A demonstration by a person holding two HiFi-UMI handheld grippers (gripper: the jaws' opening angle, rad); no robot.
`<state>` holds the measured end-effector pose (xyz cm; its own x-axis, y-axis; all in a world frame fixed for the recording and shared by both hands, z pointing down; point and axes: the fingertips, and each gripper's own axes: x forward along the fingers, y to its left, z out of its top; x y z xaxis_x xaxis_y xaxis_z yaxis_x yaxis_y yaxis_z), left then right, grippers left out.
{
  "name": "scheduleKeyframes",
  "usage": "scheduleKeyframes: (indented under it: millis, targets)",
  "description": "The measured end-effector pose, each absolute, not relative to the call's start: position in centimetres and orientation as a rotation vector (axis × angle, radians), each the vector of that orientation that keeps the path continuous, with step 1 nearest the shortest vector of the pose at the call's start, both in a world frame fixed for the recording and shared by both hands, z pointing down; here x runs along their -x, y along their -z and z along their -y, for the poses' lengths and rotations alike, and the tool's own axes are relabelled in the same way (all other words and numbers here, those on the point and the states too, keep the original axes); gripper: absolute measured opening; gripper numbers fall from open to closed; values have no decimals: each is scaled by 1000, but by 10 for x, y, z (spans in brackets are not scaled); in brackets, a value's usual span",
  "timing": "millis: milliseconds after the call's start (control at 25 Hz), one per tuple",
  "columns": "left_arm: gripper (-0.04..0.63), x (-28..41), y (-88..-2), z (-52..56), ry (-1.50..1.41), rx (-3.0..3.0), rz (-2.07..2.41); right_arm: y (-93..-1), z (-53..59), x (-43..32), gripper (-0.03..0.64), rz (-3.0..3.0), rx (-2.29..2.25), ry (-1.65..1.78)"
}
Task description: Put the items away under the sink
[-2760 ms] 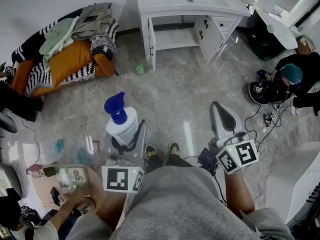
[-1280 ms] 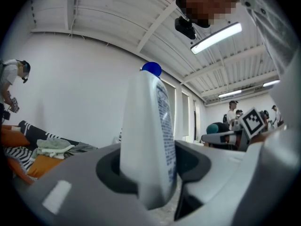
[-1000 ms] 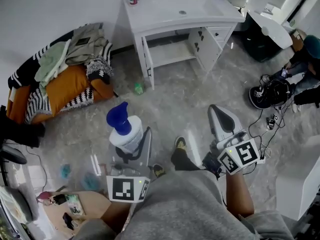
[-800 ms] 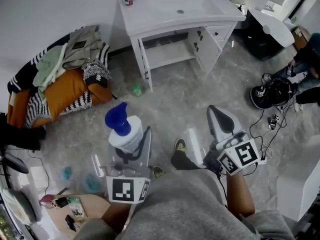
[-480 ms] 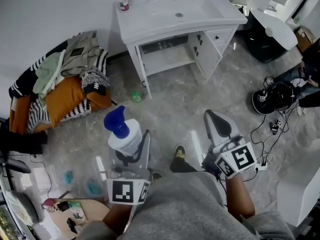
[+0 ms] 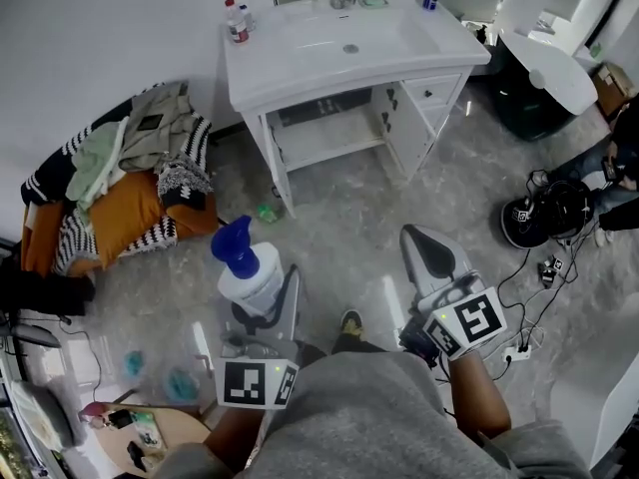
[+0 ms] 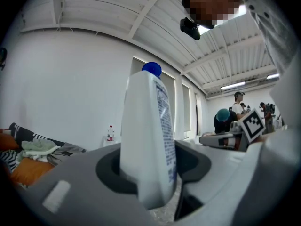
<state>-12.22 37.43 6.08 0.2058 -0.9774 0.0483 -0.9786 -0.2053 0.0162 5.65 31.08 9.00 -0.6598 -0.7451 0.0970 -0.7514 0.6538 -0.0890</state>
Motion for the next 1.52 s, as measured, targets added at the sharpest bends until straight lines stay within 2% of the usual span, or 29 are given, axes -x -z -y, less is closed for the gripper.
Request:
scheduleKeyframes:
  millis: [640,1520]
  targets:
    - [213,104,-62,-360,-84,-2432,1947,-89,-298,-82,0,2834,-1337,-234]
    - [213,146,-79,-248,-43,-2437,1865,-97,-201,-24,0,2771,-1278,-188]
